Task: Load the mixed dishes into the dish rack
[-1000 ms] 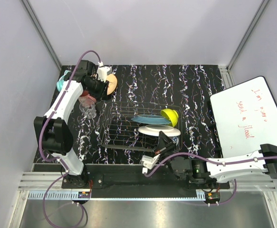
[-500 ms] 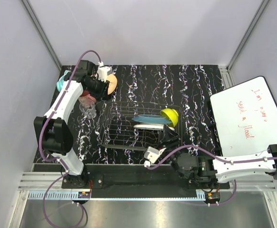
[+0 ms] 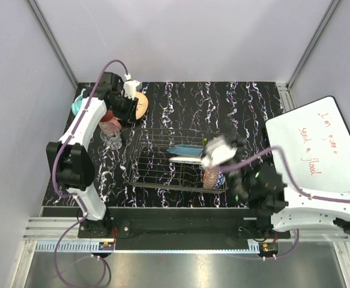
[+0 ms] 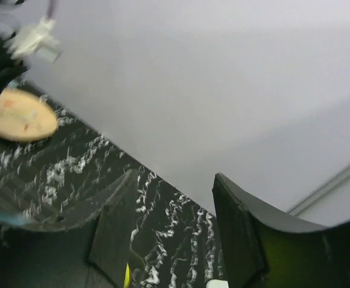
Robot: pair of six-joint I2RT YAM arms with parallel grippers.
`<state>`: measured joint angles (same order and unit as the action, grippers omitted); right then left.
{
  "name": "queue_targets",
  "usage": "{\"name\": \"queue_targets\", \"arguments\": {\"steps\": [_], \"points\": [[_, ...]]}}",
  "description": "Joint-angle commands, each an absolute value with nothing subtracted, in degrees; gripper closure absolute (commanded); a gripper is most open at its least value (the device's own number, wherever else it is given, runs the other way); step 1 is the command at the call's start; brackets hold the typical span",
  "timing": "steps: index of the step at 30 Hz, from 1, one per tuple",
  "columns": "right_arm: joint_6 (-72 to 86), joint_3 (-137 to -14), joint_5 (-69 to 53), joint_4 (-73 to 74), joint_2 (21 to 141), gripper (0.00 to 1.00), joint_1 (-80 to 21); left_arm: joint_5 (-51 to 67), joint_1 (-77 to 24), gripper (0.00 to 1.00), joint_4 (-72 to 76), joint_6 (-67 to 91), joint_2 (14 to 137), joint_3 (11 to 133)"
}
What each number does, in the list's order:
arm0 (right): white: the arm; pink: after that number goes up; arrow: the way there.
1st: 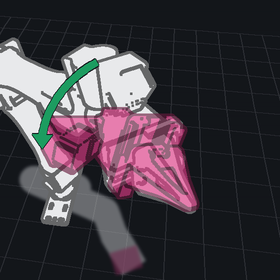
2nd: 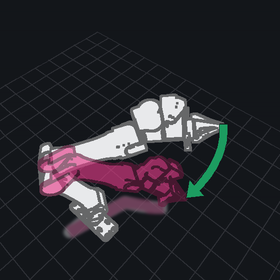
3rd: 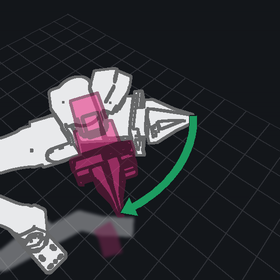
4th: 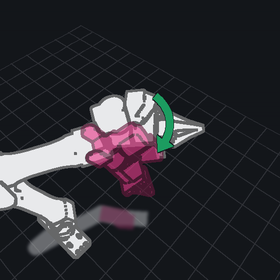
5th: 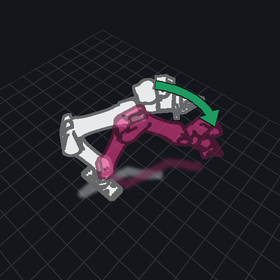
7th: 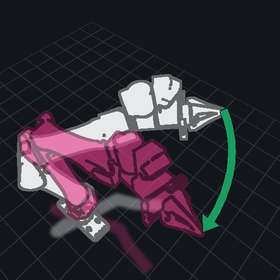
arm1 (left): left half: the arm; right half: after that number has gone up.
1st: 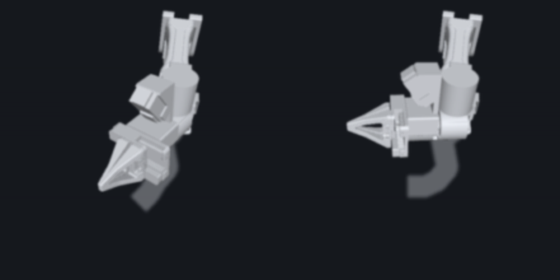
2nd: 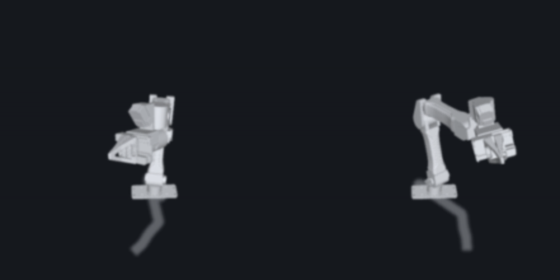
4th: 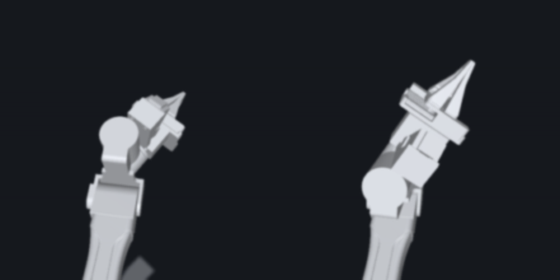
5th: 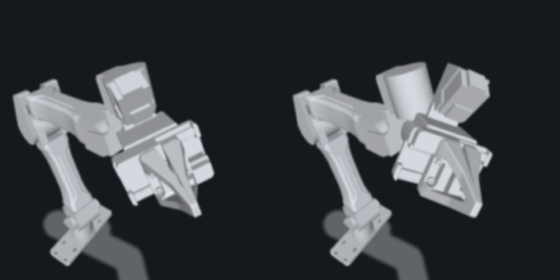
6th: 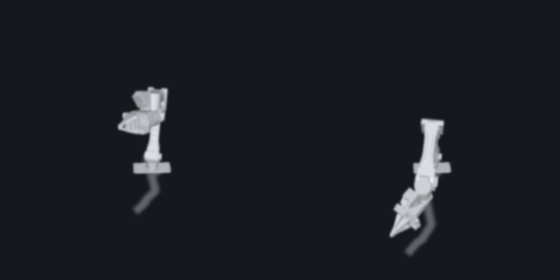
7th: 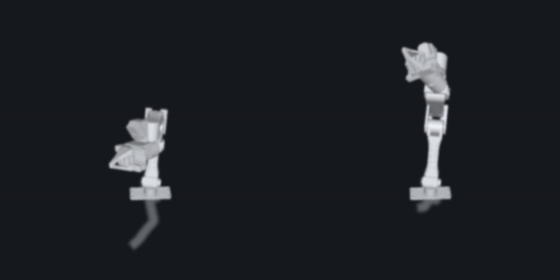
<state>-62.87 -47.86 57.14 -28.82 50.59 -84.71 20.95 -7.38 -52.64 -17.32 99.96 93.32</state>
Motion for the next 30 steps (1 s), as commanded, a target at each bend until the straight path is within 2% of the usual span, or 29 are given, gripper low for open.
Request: {"name": "queue_targets", "arguments": {"steps": [1,4,5,8,11,13,18,22,26,30], "points": [[-33.51,-60.54,51.79,-24.03,53.51,0.39,-67.27,14.43,-5.8,0.67,-47.11,-14.51,106.06,104.3],[-15.07,-70.38,42.48,-6.91,62.71,0.34,-52.24,9.42,-4.75,0.67,-46.76,-12.49,112.29,115.46],[-11.29,-75.45,40.02,-4.59,64.84,0.33,-49.07,8.36,-4.49,0.66,-46.76,-12.05,114.06,118.36],[3.65,-86.17,22.57,3.94,73.89,0.32,-36.77,4.58,-3.61,0.65,-46.76,-10.46,120.31,130.82],[16.06,-95.33,9.64,9.84,83.82,0.3,-27.18,1.94,-2.55,0.64,-45.45,-8.27,124.8,134.64],[18.28,-97.29,6.95,9.49,88.91,0.3,-25.67,0.97,-1.41,0.64,-44.3,-6.95,126.56,134.56],[17.31,-96.77,2.91,5.9,93.16,0.27,-24.96,3.41,2.81,0.61,-40.69,-5.45,132.78,137.63],[18.37,-93.53,0.18,2.03,94.48,0.23,-23.29,9.13,4.22,0.49,-39.2,-6.5,137.19,139.3],[19.25,-89.66,-3.86,-1.56,94.22,0.21,-22.06,11.51,4.57,0.31,-38.67,-8.17,140.71,140.01],[19.42,-84.56,-4.83,-6.4,92.38,0.2,-21.36,11.78,4.57,0.26,-38.15,-9.58,143.96,140.45]]}}
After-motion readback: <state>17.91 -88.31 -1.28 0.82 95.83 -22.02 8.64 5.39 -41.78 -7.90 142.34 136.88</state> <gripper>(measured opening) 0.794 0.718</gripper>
